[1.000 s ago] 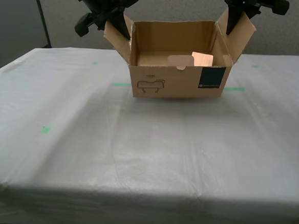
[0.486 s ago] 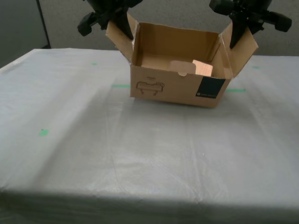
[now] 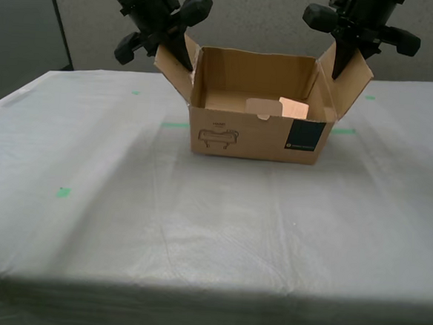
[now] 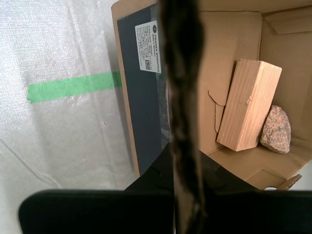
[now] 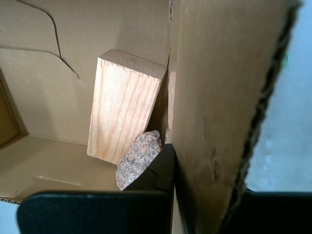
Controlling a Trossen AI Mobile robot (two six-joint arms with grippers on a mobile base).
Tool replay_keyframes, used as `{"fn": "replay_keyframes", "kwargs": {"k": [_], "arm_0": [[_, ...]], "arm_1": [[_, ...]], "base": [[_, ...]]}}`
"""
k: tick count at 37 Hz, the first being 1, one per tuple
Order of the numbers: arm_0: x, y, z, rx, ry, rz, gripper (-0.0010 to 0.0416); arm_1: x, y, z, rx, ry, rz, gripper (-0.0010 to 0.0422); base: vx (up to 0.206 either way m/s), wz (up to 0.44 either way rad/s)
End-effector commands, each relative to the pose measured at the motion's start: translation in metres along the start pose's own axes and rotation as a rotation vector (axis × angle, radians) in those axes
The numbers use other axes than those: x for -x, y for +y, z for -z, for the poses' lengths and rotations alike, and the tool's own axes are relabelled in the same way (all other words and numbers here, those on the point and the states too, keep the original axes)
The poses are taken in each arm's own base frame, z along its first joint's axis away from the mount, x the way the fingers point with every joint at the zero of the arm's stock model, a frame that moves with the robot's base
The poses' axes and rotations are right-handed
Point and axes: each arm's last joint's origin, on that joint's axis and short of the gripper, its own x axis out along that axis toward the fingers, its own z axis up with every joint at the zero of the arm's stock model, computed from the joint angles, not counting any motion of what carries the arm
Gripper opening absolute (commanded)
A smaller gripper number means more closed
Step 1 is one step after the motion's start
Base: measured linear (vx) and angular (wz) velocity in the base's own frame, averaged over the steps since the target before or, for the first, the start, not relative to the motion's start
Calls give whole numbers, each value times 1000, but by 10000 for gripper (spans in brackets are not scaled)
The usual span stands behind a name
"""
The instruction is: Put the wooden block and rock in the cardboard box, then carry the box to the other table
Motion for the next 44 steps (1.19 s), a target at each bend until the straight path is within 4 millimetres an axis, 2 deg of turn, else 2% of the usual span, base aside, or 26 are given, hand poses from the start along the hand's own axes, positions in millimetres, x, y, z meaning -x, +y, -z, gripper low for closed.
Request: {"fn": "replay_keyframes", "kwargs": {"k": [1, 22, 26, 34, 44], "arm_0": [[2, -3, -2, -4, -16, 53, 0], [5, -2, -4, -6, -29, 50, 3], [5, -2, -3, -12, -20, 51, 13], [5, -2, -3, -12, -16, 52, 86], [5, -1, -2, -9, -16, 52, 241]], "arm_1": [[1, 2, -1, 6, -10, -40, 0], [2, 1, -2, 10, -12, -13, 0], [2, 1, -2, 18, -10, -4, 13], [2, 1, -2, 32, -9, -4, 82], [2, 1, -1, 54, -8, -4, 173]], "base": [[0, 0], [0, 0], [0, 0], [0, 0], [0, 0]]}}
